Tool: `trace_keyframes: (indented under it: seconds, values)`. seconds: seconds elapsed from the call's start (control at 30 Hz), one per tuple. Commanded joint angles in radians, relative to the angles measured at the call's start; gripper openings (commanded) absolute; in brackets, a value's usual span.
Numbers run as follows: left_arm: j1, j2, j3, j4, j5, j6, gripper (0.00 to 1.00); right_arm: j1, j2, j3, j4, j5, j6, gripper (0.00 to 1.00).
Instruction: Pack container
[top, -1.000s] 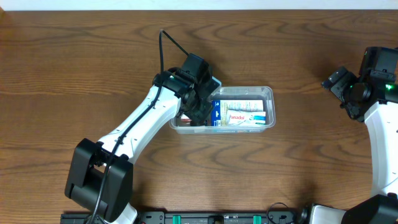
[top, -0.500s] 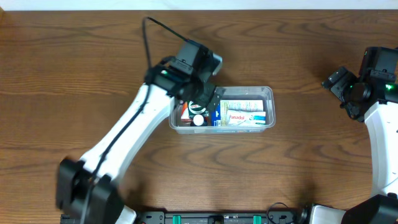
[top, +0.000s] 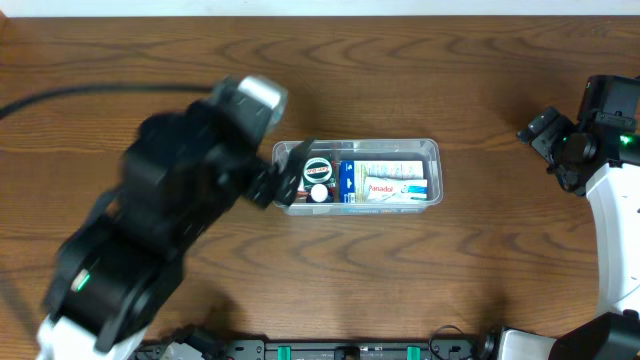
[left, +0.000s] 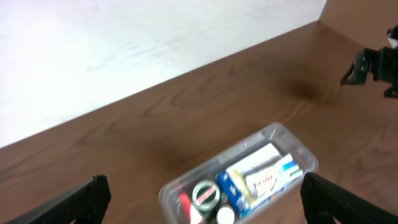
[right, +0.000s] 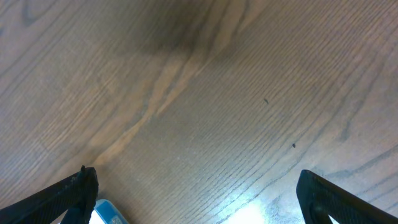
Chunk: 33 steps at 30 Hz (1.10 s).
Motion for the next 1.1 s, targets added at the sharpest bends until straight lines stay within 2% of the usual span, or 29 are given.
trace_keyframes:
  seconds: [0.0,0.2,0.37,0.5,0.63,0.8,0.93,1.07]
  values:
    - [-0.001,-0.087,0.008,-0.095,-0.092,0.039,0.98,-0.010,0.000,0.005,-0.001,0.003,0.006,0.99]
    - [-0.001,-0.246,0.008,-0.406,-0.183,0.040,0.98,-0.010,0.000,0.005,-0.001,0.003,0.006,0.99]
    - [-0.001,-0.325,0.008,-0.557,-0.195,0.036,0.98,-0.010,0.000,0.005,-0.001,0.003,0.006,0.99]
    - [-0.001,-0.366,-0.001,-0.605,-0.198,0.002,0.98,-0.010,0.000,0.005,-0.001,0.003,0.006,0.99]
    - [0.045,-0.417,-0.051,-0.573,-0.198,-0.042,0.98,-0.010,0.000,0.005,-0.001,0.003,0.006,0.99]
    - [0.192,-0.494,-0.207,-0.428,-0.198,-0.050,0.98,-0.010,0.000,0.005,-0.001,0.003,0.006,0.99]
    - [0.338,-0.573,-0.410,-0.216,-0.167,-0.050,0.98,-0.010,0.000,0.005,-0.001,0.003,0.006,0.99]
    - [0.456,-0.658,-0.652,0.081,-0.059,-0.050,0.98,-0.010,0.000,0.005,-0.001,0.003,0.006,0.99]
